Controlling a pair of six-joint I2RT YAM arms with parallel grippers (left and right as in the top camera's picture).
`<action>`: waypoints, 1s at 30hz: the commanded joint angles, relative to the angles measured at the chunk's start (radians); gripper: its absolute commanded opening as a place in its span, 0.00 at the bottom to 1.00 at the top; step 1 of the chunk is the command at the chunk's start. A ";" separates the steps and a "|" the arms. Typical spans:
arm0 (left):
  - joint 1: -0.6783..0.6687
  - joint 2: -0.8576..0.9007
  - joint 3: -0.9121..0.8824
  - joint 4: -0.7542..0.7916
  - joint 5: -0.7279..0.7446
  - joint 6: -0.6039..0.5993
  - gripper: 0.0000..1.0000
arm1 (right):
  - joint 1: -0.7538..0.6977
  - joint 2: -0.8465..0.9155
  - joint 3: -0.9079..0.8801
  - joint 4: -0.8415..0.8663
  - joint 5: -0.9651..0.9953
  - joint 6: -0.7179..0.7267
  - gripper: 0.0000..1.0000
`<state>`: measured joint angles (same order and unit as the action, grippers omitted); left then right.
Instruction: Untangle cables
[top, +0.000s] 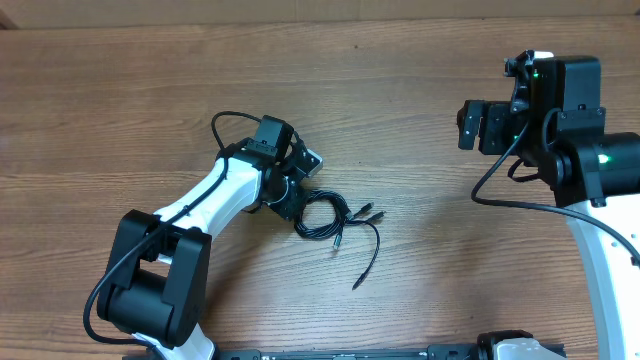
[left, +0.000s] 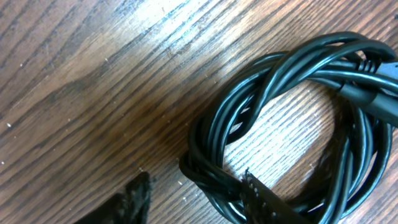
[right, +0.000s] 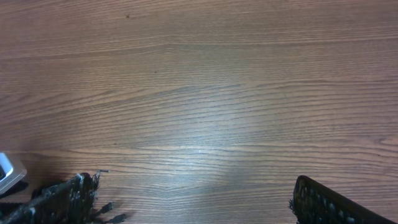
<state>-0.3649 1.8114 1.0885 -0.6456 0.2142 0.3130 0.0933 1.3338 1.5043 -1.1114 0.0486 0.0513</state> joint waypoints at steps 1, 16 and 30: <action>-0.005 0.014 -0.006 0.003 -0.004 -0.015 0.53 | 0.005 0.001 0.027 0.002 -0.005 -0.004 1.00; -0.048 0.017 -0.007 0.026 0.040 -0.067 0.75 | 0.005 0.001 0.027 0.002 -0.005 -0.004 1.00; -0.048 0.053 -0.009 0.036 0.037 -0.079 0.39 | 0.005 0.001 0.027 0.002 -0.005 -0.004 1.00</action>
<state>-0.4065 1.8473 1.0882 -0.6121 0.2363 0.2501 0.0933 1.3338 1.5043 -1.1118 0.0486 0.0517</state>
